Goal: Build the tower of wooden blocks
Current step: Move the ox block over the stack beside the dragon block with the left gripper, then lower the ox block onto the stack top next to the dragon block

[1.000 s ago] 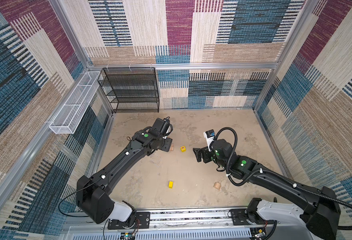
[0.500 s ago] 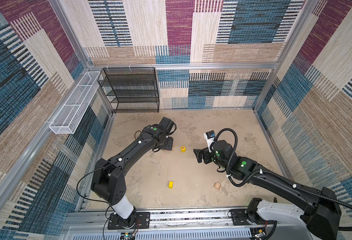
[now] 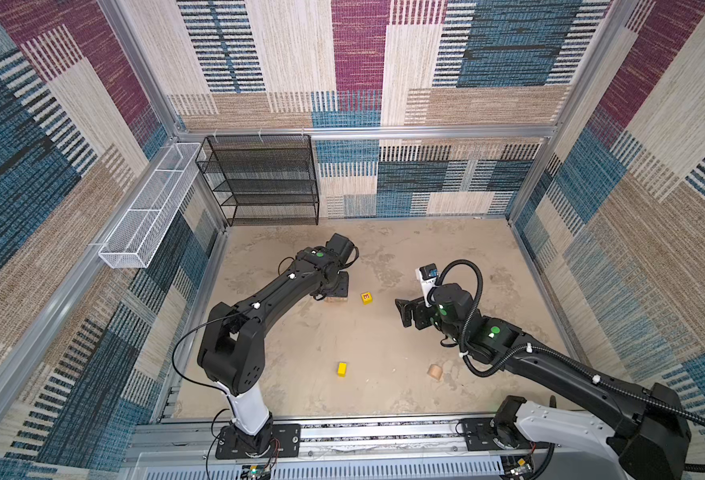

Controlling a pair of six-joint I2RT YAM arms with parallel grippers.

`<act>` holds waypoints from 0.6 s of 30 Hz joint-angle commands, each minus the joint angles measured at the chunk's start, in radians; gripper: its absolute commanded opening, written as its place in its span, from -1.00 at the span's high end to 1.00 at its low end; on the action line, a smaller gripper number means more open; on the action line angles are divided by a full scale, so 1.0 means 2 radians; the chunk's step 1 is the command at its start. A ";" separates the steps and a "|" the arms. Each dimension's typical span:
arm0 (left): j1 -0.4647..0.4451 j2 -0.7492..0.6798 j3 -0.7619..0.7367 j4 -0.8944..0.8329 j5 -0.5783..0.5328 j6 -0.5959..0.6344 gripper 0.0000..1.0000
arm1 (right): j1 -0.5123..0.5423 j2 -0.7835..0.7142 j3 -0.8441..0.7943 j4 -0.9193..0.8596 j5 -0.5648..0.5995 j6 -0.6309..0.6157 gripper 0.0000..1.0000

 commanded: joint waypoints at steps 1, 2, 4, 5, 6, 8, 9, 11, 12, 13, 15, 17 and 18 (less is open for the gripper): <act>0.002 0.006 0.004 0.013 -0.002 -0.014 1.00 | -0.003 -0.005 -0.003 0.010 0.003 -0.006 -1.00; 0.002 0.009 0.005 0.014 0.001 -0.015 1.00 | -0.004 -0.006 -0.004 0.010 0.003 -0.007 -1.00; 0.003 0.017 0.009 0.015 0.008 -0.016 1.00 | -0.006 -0.009 -0.007 0.010 0.004 -0.008 -1.00; 0.003 0.021 0.010 0.015 0.009 -0.016 1.00 | -0.007 -0.010 -0.007 0.010 0.004 -0.009 -1.00; 0.004 0.024 0.011 0.015 0.009 -0.017 1.00 | -0.008 -0.011 -0.008 0.009 0.003 -0.009 -1.00; 0.005 0.027 0.012 0.018 0.011 -0.018 1.00 | -0.010 -0.013 -0.010 0.008 0.004 -0.011 -1.00; 0.006 0.030 0.012 0.019 0.012 -0.019 1.00 | -0.011 -0.015 -0.011 0.008 0.003 -0.012 -1.00; 0.007 0.034 0.013 0.019 0.016 -0.018 1.00 | -0.012 -0.017 -0.013 0.007 0.004 -0.012 -1.00; 0.008 0.035 0.013 0.019 0.016 -0.018 1.00 | -0.012 -0.019 -0.013 0.007 0.003 -0.012 -1.00; 0.008 0.037 0.013 0.019 0.016 -0.018 1.00 | -0.013 -0.020 -0.014 0.007 0.004 -0.013 -1.00; 0.009 0.040 0.014 0.020 0.019 -0.016 1.00 | -0.014 -0.022 -0.016 0.006 0.003 -0.014 -1.00; 0.010 0.043 0.015 0.019 0.023 -0.016 1.00 | -0.016 -0.022 -0.016 0.005 0.002 -0.015 -1.00; 0.010 0.044 0.017 0.019 0.025 -0.016 1.00 | -0.016 -0.022 -0.017 0.005 0.002 -0.016 -1.00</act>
